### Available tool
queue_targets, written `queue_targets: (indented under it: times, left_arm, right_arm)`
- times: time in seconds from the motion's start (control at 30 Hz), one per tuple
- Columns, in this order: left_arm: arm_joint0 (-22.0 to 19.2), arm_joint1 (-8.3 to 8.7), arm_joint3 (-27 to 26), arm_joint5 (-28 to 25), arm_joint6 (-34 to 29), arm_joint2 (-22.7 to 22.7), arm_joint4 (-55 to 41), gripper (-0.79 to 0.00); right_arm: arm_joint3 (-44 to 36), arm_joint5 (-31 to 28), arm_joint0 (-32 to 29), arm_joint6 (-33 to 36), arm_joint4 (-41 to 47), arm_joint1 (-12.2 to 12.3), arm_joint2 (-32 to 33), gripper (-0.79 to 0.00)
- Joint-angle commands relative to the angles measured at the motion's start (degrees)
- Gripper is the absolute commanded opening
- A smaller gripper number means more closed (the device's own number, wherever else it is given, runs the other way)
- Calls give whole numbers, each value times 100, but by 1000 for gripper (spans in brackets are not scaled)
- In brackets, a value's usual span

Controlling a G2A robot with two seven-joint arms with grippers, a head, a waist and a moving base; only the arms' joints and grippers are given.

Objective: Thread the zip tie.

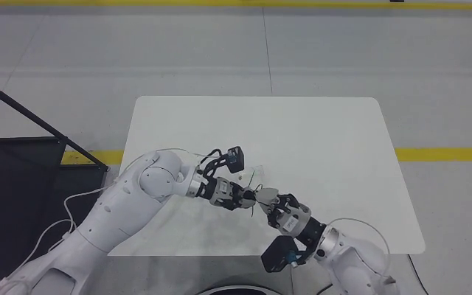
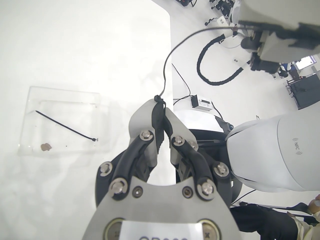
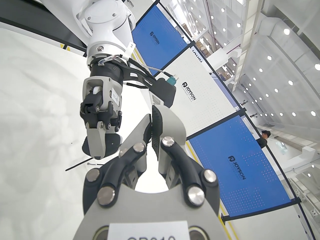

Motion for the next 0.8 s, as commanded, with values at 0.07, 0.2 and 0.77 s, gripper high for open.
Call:
queue_targets:
  times: [0.07, 0.2, 0.77]
  left_arm:
    - [13, 2, -12, 29, 61, -14, 34, -785]
    - [29, 4, -23, 55, 131, -32, 65, -785]
    - [92, 9, -45, 125, 399, -120, 204, -785]
  right_arm:
    - [3, -103, 17, -33, -46, 6, -11, -785]
    - [2, -287, 62, -54, -87, 13, -35, -785]
    - [38, -884, 284, -117, -207, 40, -152, -785]
